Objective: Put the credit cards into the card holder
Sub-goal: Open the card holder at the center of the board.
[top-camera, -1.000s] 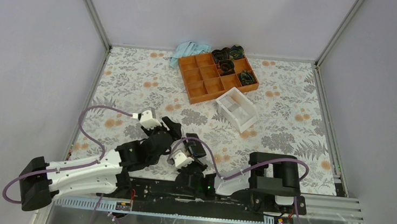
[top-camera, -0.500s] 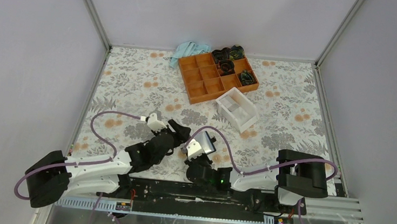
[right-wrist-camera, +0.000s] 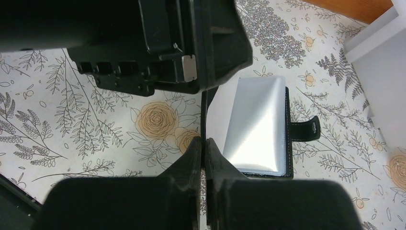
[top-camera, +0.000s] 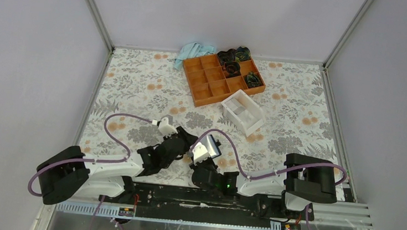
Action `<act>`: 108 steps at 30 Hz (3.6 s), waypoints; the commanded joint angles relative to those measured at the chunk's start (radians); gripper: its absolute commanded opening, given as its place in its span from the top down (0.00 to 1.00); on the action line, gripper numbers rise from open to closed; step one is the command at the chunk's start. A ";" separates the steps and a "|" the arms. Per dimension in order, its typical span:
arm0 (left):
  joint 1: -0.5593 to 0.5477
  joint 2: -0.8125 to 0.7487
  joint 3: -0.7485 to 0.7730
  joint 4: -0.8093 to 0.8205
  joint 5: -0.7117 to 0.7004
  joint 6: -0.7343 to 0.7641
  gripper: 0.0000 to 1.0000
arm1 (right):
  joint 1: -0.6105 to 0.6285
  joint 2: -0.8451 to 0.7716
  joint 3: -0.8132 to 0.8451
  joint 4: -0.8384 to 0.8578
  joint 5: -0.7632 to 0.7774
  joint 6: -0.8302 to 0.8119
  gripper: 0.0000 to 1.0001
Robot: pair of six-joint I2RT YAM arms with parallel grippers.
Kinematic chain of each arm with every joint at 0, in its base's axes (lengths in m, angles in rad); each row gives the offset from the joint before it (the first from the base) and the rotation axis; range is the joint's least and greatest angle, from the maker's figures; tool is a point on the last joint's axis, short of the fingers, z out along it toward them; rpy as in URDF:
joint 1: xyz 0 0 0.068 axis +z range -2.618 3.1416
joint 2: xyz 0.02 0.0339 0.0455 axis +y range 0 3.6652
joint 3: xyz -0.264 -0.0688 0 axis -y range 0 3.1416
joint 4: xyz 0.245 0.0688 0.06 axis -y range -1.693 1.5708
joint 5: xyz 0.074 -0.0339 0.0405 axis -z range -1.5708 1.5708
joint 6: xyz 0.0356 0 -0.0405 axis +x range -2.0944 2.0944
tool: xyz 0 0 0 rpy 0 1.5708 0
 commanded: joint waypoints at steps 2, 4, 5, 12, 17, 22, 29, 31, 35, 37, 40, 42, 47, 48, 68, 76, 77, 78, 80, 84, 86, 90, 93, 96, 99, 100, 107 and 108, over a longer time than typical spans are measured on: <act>0.007 0.010 -0.035 0.080 0.031 -0.034 0.67 | -0.010 0.000 -0.003 0.011 0.030 0.024 0.96; 0.007 0.021 -0.043 0.086 0.034 -0.041 0.77 | -0.011 0.003 0.000 0.006 0.034 0.026 0.96; 0.006 0.028 -0.043 0.088 0.040 -0.042 0.82 | -0.011 0.003 0.002 -0.001 0.037 0.030 0.95; 0.007 0.067 -0.043 0.065 0.050 -0.057 1.00 | -0.012 -0.055 -0.018 -0.062 0.074 0.094 0.53; 0.006 0.068 -0.041 0.067 0.041 -0.054 1.00 | -0.017 -0.154 -0.056 -0.093 0.088 0.129 0.45; 0.007 0.066 -0.041 0.064 0.036 -0.047 1.00 | -0.022 -0.230 -0.085 -0.112 0.109 0.160 0.42; 0.007 0.057 -0.043 0.063 0.031 -0.039 1.00 | -0.086 -0.273 -0.113 -0.146 0.103 0.214 0.41; 0.006 0.055 -0.043 0.063 0.032 -0.038 1.00 | -0.117 -0.271 -0.116 -0.165 0.083 0.244 0.41; 0.007 0.055 -0.043 0.065 0.031 -0.033 1.00 | -0.186 -0.253 -0.143 -0.163 0.024 0.289 0.38; 0.006 0.055 -0.043 0.063 0.033 -0.033 1.00 | -0.223 -0.250 -0.163 -0.134 -0.012 0.299 0.38; 0.007 0.057 -0.045 0.063 0.034 -0.033 1.00 | -0.257 -0.252 -0.184 -0.098 -0.055 0.307 0.37; 0.007 0.059 -0.046 0.066 0.033 -0.034 1.00 | -0.283 -0.246 -0.193 -0.078 -0.095 0.316 0.37; 0.006 0.064 -0.044 0.072 0.037 -0.035 1.00 | -0.322 -0.236 -0.202 -0.030 -0.182 0.335 0.36; 0.007 0.063 -0.045 0.072 0.037 -0.034 1.00 | -0.322 -0.237 -0.202 -0.026 -0.194 0.336 0.36; 0.007 0.066 -0.056 0.071 0.033 -0.042 1.00 | -0.323 -0.410 -0.236 -0.111 -0.269 0.390 0.35; 0.006 0.063 -0.043 0.063 0.030 -0.036 1.00 | -0.323 -0.357 -0.238 -0.098 -0.295 0.422 0.34; 0.007 0.063 -0.041 0.062 0.029 -0.035 1.00 | -0.323 -0.349 -0.239 -0.093 -0.296 0.425 0.34; 0.007 0.064 -0.039 0.061 0.029 -0.032 1.00 | -0.323 -0.341 -0.239 -0.087 -0.298 0.426 0.34; 0.006 0.066 -0.035 0.060 0.028 -0.030 1.00 | -0.323 -0.326 -0.239 -0.080 -0.301 0.429 0.34; 0.006 0.067 -0.033 0.061 0.030 -0.030 1.00 | -0.323 -0.295 -0.243 -0.060 -0.304 0.437 0.34; 0.007 0.066 -0.033 0.059 0.031 -0.029 1.00 | -0.323 -0.286 -0.245 -0.045 -0.305 0.437 0.34; 0.007 0.066 -0.034 0.060 0.031 -0.031 1.00 | -0.324 -0.273 -0.244 -0.026 -0.315 0.436 0.33; 0.007 0.067 -0.037 0.063 0.033 -0.032 1.00 | -0.324 -0.266 -0.246 -0.007 -0.328 0.444 0.33; 0.007 0.067 -0.039 0.065 0.034 -0.034 1.00 | -0.326 -0.262 -0.265 0.024 -0.338 0.465 0.33; 0.007 0.063 -0.041 0.065 0.034 -0.035 1.00 | -0.332 -0.264 -0.284 0.046 -0.339 0.478 0.33; 0.007 0.063 -0.040 0.066 0.034 -0.035 1.00 | -0.336 -0.266 -0.291 0.054 -0.341 0.483 0.33; 0.006 0.070 -0.045 0.078 0.038 -0.039 1.00 | -0.361 -0.271 -0.337 0.126 -0.381 0.509 0.32; 0.007 0.072 -0.045 0.078 0.037 -0.039 1.00 | -0.363 -0.271 -0.341 0.134 -0.389 0.510 0.32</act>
